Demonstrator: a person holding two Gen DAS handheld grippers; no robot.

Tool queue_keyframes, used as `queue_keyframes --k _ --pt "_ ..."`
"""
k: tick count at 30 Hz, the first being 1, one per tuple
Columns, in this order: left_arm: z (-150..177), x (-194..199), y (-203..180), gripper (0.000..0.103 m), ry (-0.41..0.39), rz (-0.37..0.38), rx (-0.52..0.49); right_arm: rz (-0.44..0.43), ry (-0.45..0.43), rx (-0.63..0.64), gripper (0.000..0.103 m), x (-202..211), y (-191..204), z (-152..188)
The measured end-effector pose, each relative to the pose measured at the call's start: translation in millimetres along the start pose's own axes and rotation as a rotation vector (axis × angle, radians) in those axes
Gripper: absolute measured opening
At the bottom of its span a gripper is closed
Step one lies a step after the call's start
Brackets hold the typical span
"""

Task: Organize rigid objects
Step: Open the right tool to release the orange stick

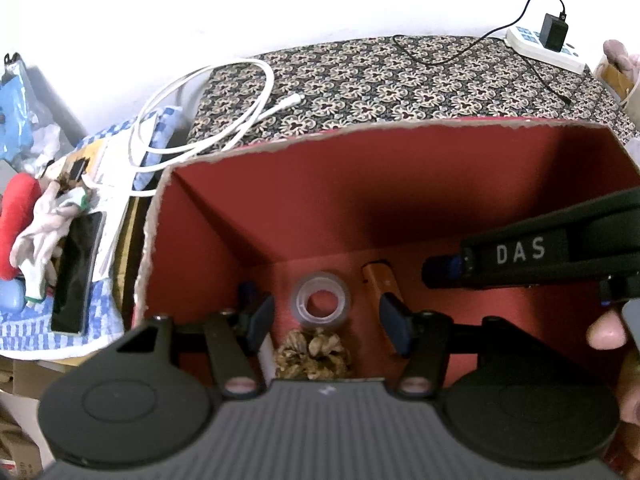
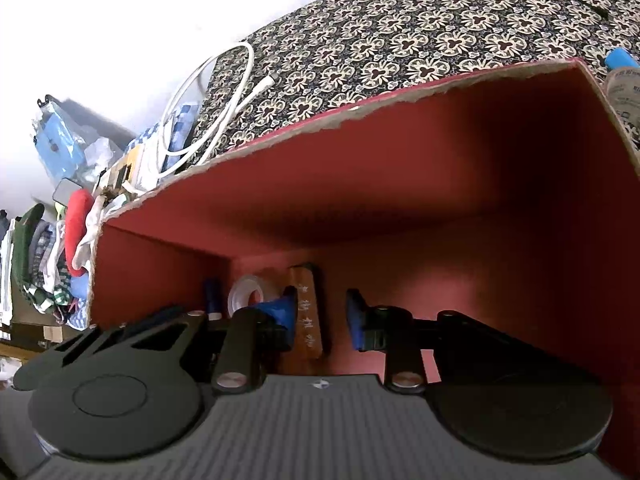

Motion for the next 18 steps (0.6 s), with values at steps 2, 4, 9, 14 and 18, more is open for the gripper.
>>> queue_keyframes --k 2,4,9,14,18 --pt "0.0 0.1 0.1 0.062 -0.001 0.000 -0.001 -0.005 0.001 -0.001 0.010 -0.2 0.2 0.0" --pt "0.0 0.1 -0.2 0.062 -0.001 0.000 -0.002 -0.011 0.001 -0.008 0.010 -0.3 -0.6 0.2" --pt "0.2 0.9 -0.5 0.062 -0.006 -0.007 -0.010 -0.020 -0.002 -0.023 0.010 0.2 -1.2 1.1" --pt "-0.1 0.8 -0.8 0.062 -0.006 -0.013 -0.016 -0.033 -0.001 -0.017 0.010 0.9 -0.4 1.5" --pt "0.0 2.3 0.2 0.062 -0.022 -0.022 -0.015 -0.018 -0.032 -0.011 0.010 6.0 0.6 1.2"
Point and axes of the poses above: each gripper's, at about its wrist camera, not at the fingertips, and x roughly against the way its jaws point, y to its left, z to its underside, the point moved 5 cm from there along -x, roughly the way its jaws point, and after that the axes turned 6 degrees about x, right-handed, at the moved point
